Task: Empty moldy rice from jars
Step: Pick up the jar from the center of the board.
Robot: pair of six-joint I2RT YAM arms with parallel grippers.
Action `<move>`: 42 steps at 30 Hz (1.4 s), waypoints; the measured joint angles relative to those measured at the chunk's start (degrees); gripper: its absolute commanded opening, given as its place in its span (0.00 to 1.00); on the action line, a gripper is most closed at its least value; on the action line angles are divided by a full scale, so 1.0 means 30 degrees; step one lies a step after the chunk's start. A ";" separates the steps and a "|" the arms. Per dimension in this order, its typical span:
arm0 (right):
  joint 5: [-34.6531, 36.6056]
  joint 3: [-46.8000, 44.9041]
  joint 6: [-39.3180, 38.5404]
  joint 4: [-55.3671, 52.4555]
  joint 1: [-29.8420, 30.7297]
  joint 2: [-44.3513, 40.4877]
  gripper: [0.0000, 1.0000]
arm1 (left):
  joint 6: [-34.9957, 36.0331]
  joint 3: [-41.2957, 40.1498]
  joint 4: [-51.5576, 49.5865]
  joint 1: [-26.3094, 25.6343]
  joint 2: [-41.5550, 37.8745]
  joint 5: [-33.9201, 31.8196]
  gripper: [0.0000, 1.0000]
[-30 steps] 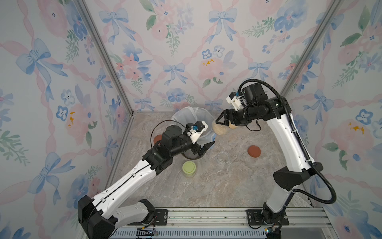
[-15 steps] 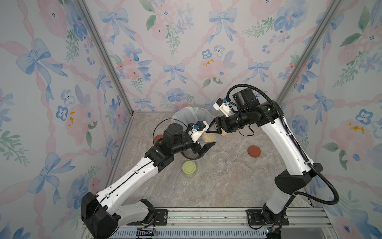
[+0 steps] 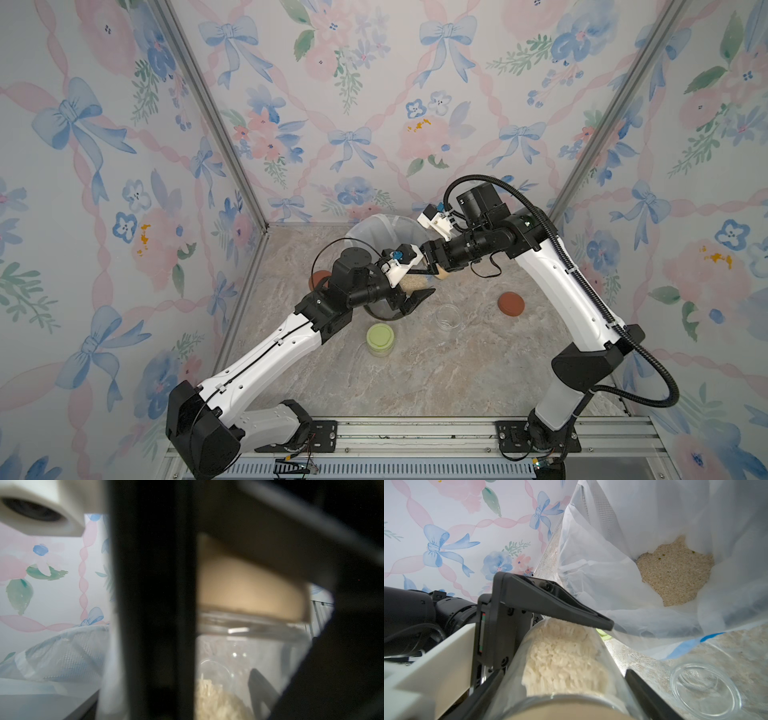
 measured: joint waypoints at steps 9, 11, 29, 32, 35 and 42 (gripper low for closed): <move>-0.0146 -0.0022 -0.0095 -0.0350 -0.0015 -0.0007 0.00 | 0.0794 -0.0138 -0.0051 0.0066 0.0015 0.0634 0.19; -0.0109 -0.0022 -0.0109 -0.0357 -0.0015 -0.0007 0.00 | 0.0743 -0.0262 0.0182 0.0066 0.0015 0.0634 0.03; 0.0080 0.1137 0.0007 -0.0510 -0.0015 0.0750 0.10 | 0.0306 -0.1202 0.2368 0.0911 0.0007 0.1647 0.00; 0.0073 0.1297 0.0015 -0.0510 -0.0015 0.0816 0.30 | 0.0299 -0.1202 0.2492 0.0998 0.0000 0.1727 0.00; 0.0066 0.1428 0.0036 -0.0495 -0.0015 0.0889 0.69 | 0.0299 -0.1202 0.2550 0.1071 -0.0022 0.1785 0.00; 0.0153 0.1785 0.0000 0.0124 -0.0029 0.0918 0.97 | -0.1435 -0.1290 0.2892 0.1683 -0.0073 0.1209 0.00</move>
